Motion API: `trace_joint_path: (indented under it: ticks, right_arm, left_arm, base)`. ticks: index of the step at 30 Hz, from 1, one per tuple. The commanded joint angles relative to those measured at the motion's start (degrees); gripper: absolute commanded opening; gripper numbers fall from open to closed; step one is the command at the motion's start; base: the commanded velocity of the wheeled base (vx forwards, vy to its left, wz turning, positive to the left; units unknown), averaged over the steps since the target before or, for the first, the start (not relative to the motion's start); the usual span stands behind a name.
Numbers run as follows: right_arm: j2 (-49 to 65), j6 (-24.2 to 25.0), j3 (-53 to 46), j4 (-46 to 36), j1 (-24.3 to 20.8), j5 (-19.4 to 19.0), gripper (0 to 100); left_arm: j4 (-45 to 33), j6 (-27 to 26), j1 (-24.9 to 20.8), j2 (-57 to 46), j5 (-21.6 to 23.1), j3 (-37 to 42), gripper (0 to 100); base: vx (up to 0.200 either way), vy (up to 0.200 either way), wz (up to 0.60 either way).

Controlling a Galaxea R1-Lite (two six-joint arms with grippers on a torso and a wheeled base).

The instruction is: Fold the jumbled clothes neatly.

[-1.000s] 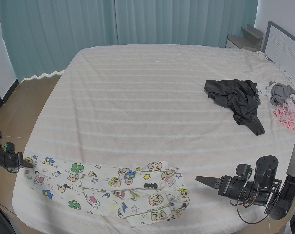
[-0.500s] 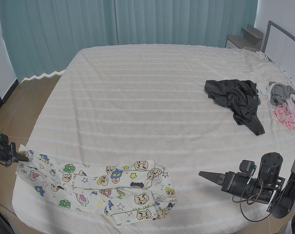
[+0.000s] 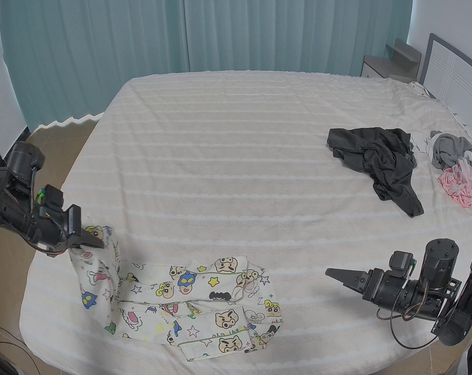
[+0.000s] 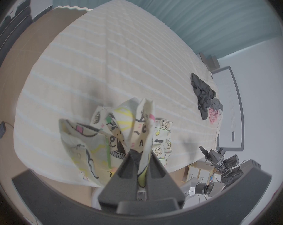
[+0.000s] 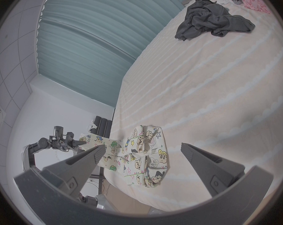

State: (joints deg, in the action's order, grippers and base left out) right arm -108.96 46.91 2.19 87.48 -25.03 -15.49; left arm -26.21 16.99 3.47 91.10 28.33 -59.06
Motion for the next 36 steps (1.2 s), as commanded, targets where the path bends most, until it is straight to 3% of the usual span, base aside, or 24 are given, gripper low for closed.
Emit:
trace_joint_path:
  ticks: [1, 5, 11, 26, 27, 36]
  right_arm:
    - [0.77, 0.02, 0.00, 0.06, 1.03, -0.94, 100]
    - [1.12, 0.02, -0.08, -0.03, 0.86, -0.94, 100]
    - [1.38, -0.06, -0.08, -0.03, 0.77, -0.94, 100]
    - [1.21, -0.06, -0.08, -0.03, 0.59, -0.94, 100]
    - [1.21, -0.06, -0.08, -0.03, 0.59, -0.94, 100]
    - [1.03, -0.15, -0.08, -0.03, 0.59, -0.94, 100]
  left_arm:
    - [9.60, 13.77, -21.76, -0.75, -12.07, 1.67, 0]
    - [14.61, 17.64, -29.23, 4.35, -16.73, 1.58, 0]
    - [21.82, 24.14, -36.87, 11.12, -20.16, 1.14, 0]
    - [30.08, 30.99, -41.88, 19.82, -22.88, -0.53, 0]
    - [30.25, 31.35, -42.23, 19.82, -22.88, -0.53, 100]
    - [30.25, 34.51, -43.38, 19.20, -23.06, -1.32, 100]
  base:
    - [0.000, 0.000, 0.00]
    - [0.000, 0.000, 0.00]
    - [0.000, 0.000, 0.00]
    - [0.000, 0.000, 0.00]
    - [0.000, 0.000, 0.00]
    - [0.000, 0.000, 0.00]
